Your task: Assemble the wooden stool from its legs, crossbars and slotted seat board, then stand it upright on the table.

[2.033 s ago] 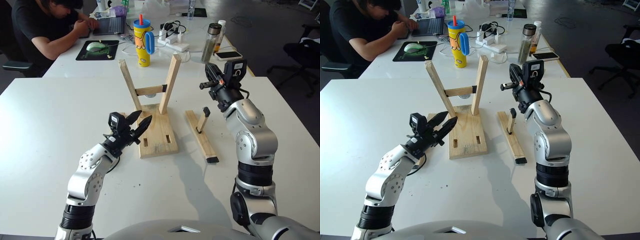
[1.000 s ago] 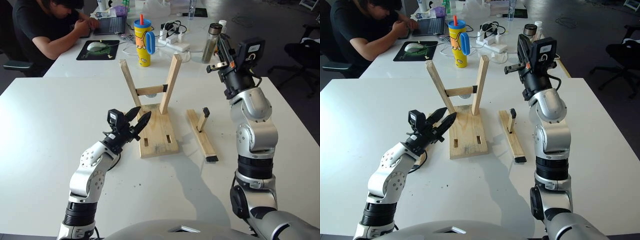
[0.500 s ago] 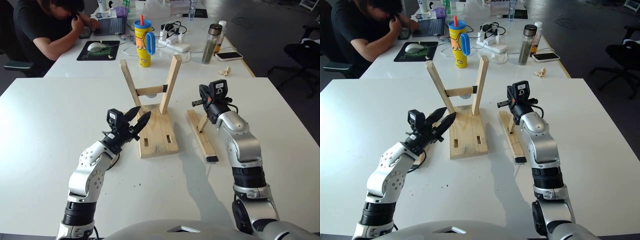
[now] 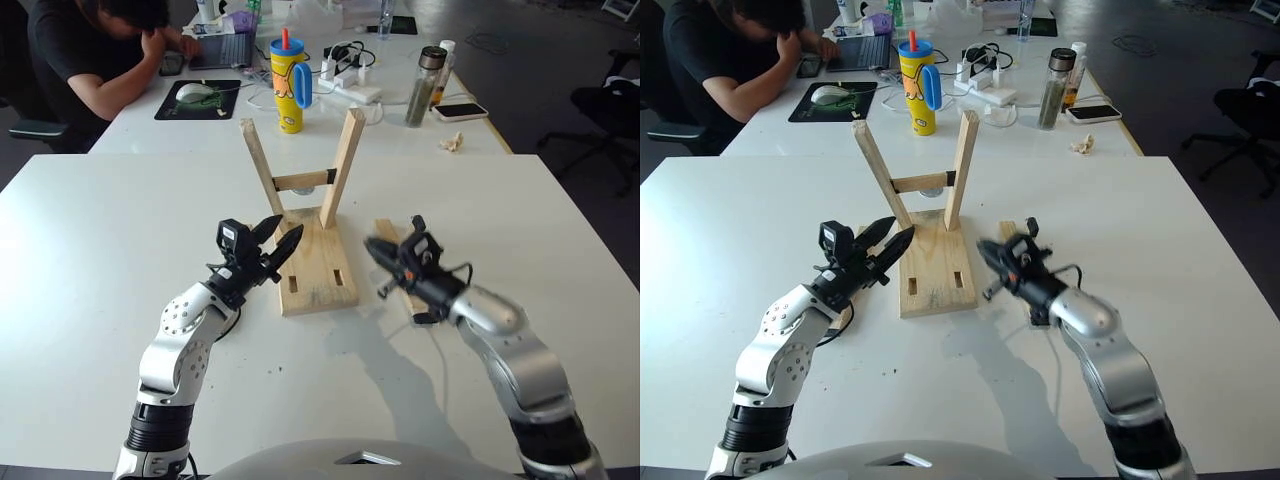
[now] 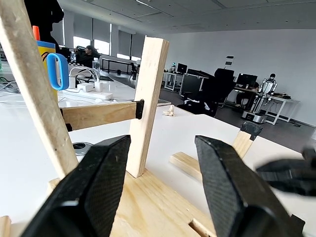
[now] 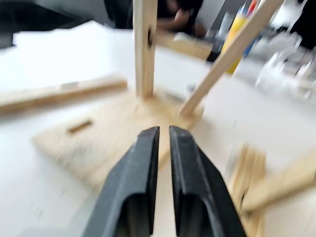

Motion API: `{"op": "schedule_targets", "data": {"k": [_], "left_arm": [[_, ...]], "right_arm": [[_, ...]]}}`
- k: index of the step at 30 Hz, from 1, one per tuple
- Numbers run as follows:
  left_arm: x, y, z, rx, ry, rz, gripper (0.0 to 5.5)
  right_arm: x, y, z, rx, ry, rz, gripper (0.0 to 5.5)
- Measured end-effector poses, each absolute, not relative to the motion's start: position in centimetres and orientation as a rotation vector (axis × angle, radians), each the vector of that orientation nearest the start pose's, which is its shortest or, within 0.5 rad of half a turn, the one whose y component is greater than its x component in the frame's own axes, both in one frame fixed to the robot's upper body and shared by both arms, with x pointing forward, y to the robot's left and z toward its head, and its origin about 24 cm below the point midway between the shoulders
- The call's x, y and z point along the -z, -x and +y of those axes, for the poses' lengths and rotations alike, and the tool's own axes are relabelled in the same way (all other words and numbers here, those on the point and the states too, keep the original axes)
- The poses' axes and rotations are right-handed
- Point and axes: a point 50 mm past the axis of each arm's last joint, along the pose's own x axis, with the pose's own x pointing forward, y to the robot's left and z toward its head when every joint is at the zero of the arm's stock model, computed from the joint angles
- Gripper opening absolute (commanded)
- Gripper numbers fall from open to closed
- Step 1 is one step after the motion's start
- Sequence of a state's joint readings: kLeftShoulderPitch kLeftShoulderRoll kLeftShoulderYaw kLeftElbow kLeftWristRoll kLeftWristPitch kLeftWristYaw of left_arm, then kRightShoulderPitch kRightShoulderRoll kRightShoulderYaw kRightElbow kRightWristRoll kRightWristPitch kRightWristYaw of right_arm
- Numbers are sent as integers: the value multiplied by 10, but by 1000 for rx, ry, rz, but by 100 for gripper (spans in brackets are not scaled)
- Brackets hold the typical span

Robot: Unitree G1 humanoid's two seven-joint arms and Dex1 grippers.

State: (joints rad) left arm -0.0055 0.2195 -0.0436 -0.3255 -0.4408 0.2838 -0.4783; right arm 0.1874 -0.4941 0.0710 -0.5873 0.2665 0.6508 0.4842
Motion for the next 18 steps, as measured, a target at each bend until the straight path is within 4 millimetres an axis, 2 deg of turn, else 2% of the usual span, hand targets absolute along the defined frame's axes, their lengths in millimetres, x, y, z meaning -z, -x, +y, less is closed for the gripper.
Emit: {"op": "schedule_targets", "data": {"k": [2,4,8,12,15,18], "left_arm": [[-94,-237,137,639,194,-50,241],[-94,-237,134,645,192,-52,241],[-96,-239,133,649,190,-57,241],[-97,-240,133,659,192,-65,241],[-98,-242,133,666,193,-70,241],[-100,-243,132,677,192,-78,241]], "right_arm": [[-65,-184,-183,-547,130,481,120],[-68,-185,-187,-463,136,480,149],[-69,-191,-186,-351,109,470,213],[-74,-202,-184,-320,106,448,275],[-70,-208,-181,-305,127,468,317],[-63,-215,-176,-316,145,502,330]]}}
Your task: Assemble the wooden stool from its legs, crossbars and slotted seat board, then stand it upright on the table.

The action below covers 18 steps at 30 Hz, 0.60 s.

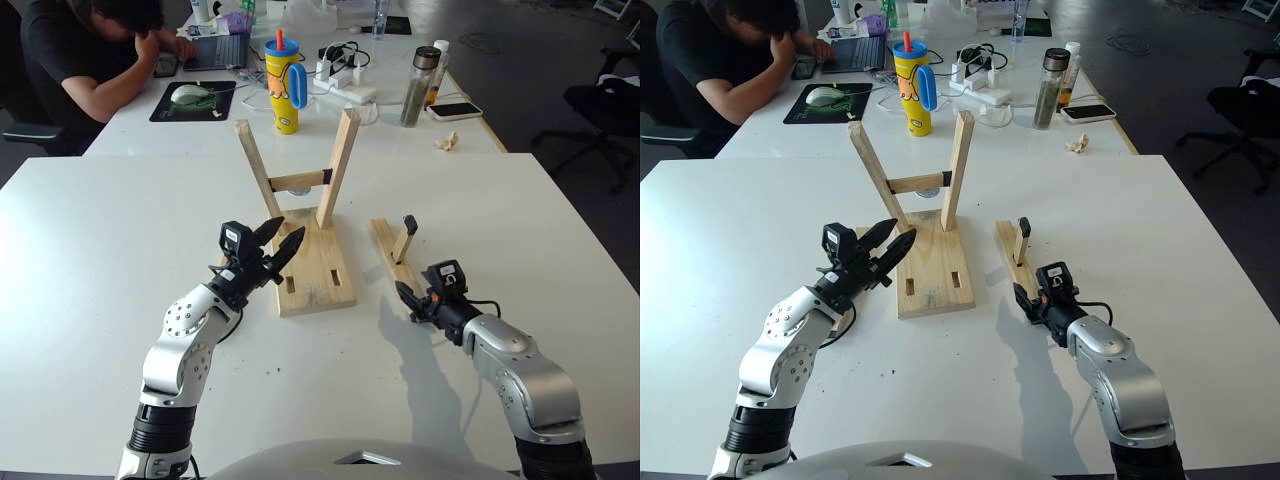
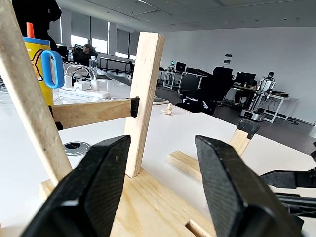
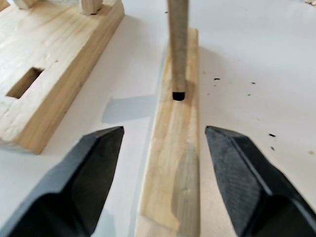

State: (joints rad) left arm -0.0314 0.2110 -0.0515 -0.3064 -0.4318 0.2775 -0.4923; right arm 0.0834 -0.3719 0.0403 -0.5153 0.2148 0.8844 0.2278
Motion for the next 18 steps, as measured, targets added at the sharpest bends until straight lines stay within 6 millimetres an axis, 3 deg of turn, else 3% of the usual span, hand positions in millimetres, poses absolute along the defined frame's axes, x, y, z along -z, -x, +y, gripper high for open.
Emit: {"op": "schedule_targets", "data": {"k": [8,16,18], "left_arm": [[-100,-244,135,678,192,-75,241],[-100,-244,136,682,200,-75,241],[-101,-245,137,679,199,-77,241]], "right_arm": [[-52,-227,-182,-256,176,574,330],[-49,-231,-178,-263,145,612,207],[-49,-232,-177,-268,148,611,207]]}}
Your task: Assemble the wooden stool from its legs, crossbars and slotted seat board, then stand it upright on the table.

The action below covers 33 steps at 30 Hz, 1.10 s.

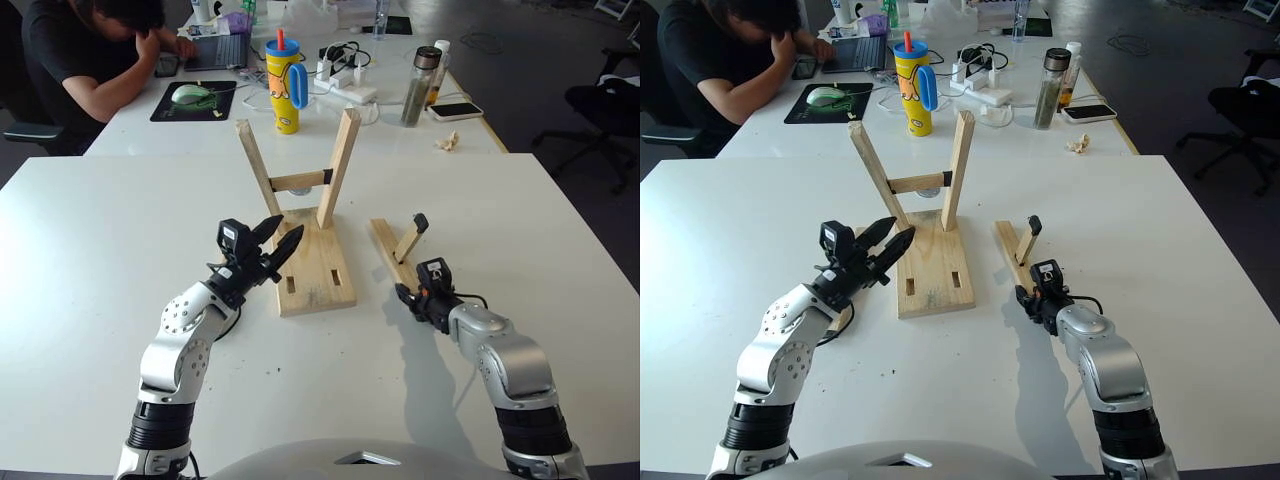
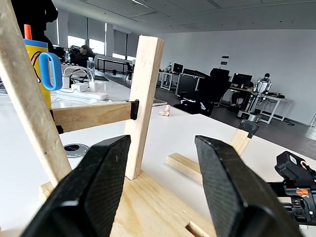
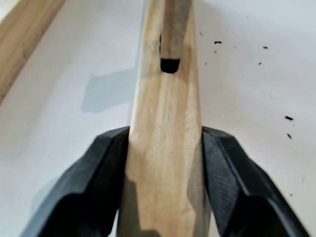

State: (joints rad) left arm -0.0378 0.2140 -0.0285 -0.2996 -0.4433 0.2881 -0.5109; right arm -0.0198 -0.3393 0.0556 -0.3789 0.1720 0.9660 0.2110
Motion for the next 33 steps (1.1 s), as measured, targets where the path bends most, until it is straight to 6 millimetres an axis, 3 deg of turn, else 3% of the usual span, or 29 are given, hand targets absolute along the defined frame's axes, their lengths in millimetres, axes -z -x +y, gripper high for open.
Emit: {"op": "schedule_targets", "data": {"k": [4,11,15,21,24,27,31,33], "left_arm": [[-104,-253,142,635,140,-82,241],[-106,-263,147,642,104,-76,241],[-119,-268,147,706,196,-105,301],[-145,-271,160,812,442,-143,384],[-157,-268,163,887,536,-140,429],[-167,-262,163,1009,662,-106,431],[-186,-263,164,1131,748,-112,431],[-192,-265,166,1156,773,-110,431]], "right_arm": [[-57,-241,-181,-263,147,519,207],[-128,-279,-196,-230,60,93,207],[-178,-291,-198,-302,-116,-141,207],[-220,-287,-177,-606,-253,-239,207],[-228,-276,-160,-816,-253,-190,207],[-215,-263,-142,-1094,-306,-7,207],[-193,-245,-140,-1331,-436,229,207],[-192,-241,-142,-1397,-482,280,207]]}}
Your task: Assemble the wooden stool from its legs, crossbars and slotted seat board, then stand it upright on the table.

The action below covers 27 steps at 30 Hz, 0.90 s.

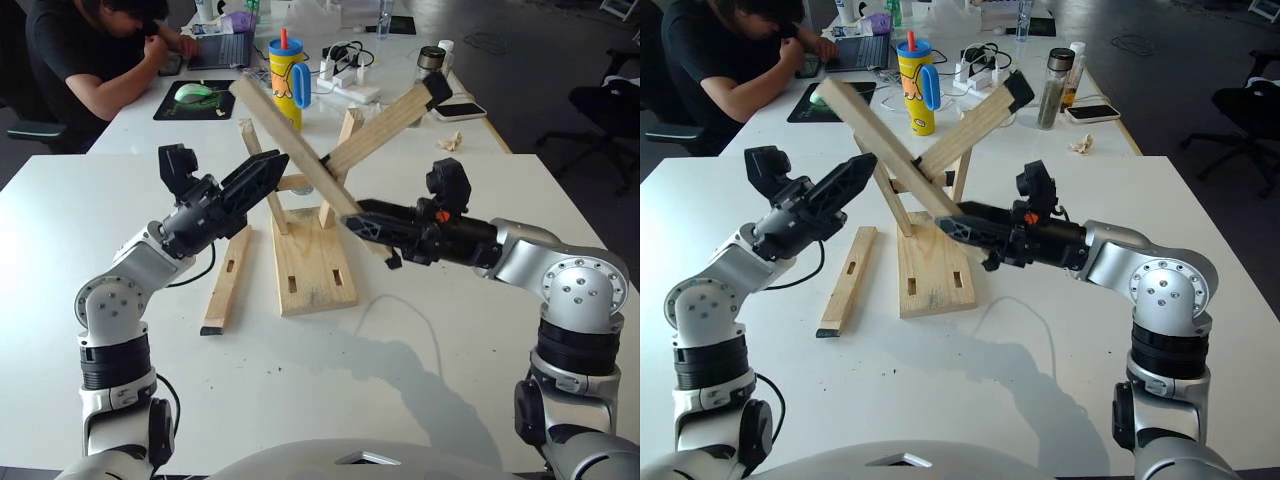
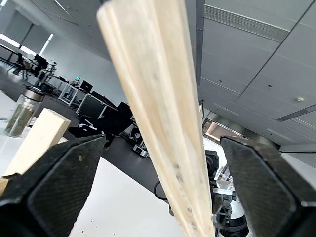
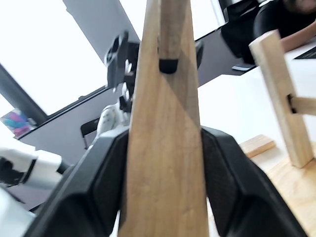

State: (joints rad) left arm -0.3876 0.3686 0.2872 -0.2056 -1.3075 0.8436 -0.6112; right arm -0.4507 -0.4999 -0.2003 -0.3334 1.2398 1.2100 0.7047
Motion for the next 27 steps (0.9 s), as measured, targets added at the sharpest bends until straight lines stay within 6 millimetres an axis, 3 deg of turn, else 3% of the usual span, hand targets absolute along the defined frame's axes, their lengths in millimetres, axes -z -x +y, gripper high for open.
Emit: {"op": "schedule_targets", "data": {"k": [5,20,27], "left_arm": [[-194,-264,169,1189,826,-94,431],[-194,-253,174,1291,800,8,210],[-194,-251,174,1323,779,35,210]], "right_arm": [[-193,-239,-148,-1465,-506,351,207],[-188,-237,-151,-1513,-488,432,207],[-187,-236,-152,-1531,-460,460,206]]}}
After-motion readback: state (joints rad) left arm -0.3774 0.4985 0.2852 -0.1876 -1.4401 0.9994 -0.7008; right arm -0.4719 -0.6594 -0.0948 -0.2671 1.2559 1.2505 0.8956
